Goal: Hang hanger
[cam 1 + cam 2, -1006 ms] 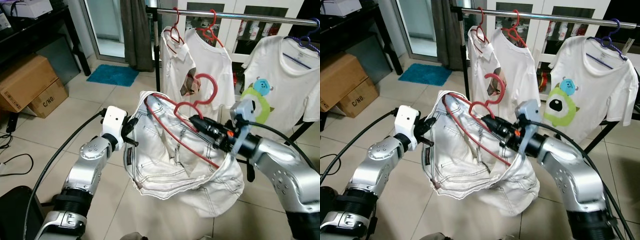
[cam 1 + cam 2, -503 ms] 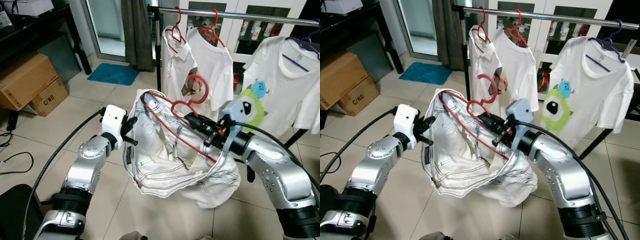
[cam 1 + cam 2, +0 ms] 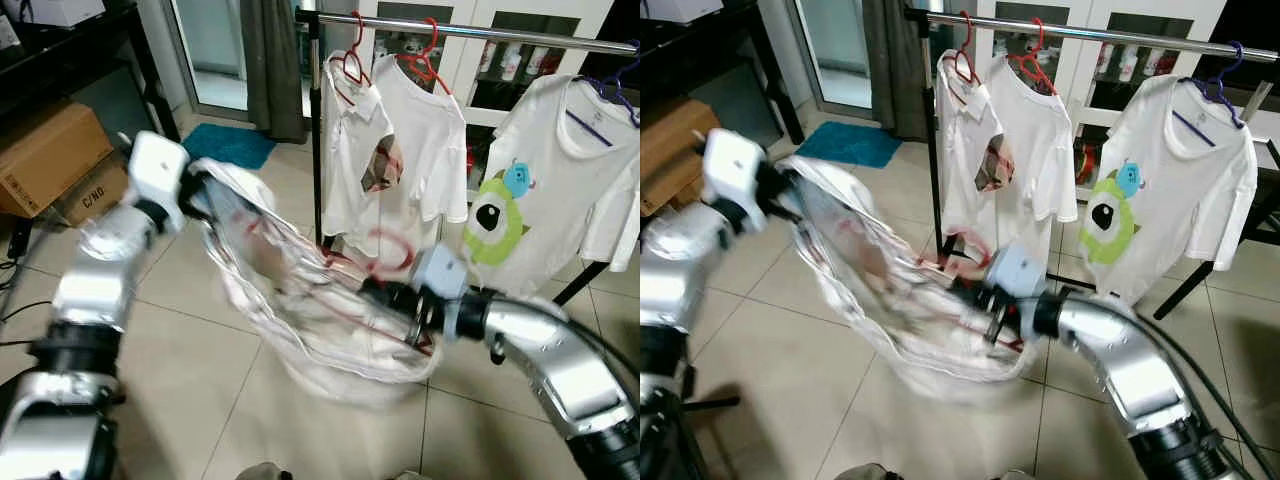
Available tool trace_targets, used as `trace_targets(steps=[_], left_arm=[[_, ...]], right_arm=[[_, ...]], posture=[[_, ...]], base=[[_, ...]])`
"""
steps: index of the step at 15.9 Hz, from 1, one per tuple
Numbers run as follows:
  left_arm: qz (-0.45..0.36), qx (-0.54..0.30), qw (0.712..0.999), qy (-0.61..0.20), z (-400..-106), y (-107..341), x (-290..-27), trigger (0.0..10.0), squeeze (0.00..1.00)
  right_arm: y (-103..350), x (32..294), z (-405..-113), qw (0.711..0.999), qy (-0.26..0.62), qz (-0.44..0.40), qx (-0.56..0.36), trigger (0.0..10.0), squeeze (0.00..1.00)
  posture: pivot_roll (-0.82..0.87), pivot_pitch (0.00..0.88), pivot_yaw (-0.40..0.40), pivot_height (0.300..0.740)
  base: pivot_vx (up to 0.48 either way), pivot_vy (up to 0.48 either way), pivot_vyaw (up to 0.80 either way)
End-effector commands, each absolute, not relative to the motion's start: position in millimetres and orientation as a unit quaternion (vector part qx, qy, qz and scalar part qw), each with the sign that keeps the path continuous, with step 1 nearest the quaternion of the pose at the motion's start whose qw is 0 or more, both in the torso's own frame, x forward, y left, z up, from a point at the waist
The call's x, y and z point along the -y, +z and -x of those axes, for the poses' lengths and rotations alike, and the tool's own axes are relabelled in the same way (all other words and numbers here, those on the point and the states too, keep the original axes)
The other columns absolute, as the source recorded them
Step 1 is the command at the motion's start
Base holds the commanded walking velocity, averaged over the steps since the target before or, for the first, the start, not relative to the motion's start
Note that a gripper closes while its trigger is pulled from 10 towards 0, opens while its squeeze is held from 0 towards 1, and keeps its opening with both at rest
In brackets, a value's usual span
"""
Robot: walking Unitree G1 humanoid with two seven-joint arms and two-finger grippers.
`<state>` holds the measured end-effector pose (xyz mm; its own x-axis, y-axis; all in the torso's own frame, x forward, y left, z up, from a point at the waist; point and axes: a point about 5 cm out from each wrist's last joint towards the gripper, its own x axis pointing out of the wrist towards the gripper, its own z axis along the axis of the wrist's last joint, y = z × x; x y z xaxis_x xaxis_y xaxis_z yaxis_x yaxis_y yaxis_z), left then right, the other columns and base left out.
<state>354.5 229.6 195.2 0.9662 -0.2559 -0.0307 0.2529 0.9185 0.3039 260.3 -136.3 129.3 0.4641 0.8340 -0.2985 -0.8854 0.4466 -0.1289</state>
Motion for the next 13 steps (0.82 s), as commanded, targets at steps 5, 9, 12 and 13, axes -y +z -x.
trace_targets(steps=[5,9,12,13], left_arm=[[-0.120,-0.029,0.991,-0.047,-359.0,177.4,-261.6,0.0,0.00],[-0.092,-0.040,0.990,-0.099,-353.9,157.7,-234.8,0.0,0.00],[-0.074,-0.038,0.968,-0.236,-336.8,140.0,-177.5,0.0,0.00],[-0.069,-0.041,0.958,-0.276,-327.2,133.0,-161.6,0.0,0.00]], right_arm=[[143.3,154.3,-260.8,0.859,0.509,-0.021,-0.052,0.0,0.00],[156.9,163.3,-281.6,0.916,0.383,-0.115,0.033,0.0,0.00],[181.2,171.6,-303.6,0.946,0.217,-0.210,0.113,0.0,0.00],[181.6,170.1,-307.5,0.942,0.171,-0.268,0.109,0.0,0.00]], posture=[[-0.06,0.000,0.040,0.740],[-0.06,0.000,0.053,0.740],[-0.06,0.000,0.051,0.740],[-0.06,0.000,0.050,0.740]], base=[[0.000,0.000,0.00],[0.000,0.000,0.00],[0.000,0.000,0.00],[0.000,0.000,0.00]])
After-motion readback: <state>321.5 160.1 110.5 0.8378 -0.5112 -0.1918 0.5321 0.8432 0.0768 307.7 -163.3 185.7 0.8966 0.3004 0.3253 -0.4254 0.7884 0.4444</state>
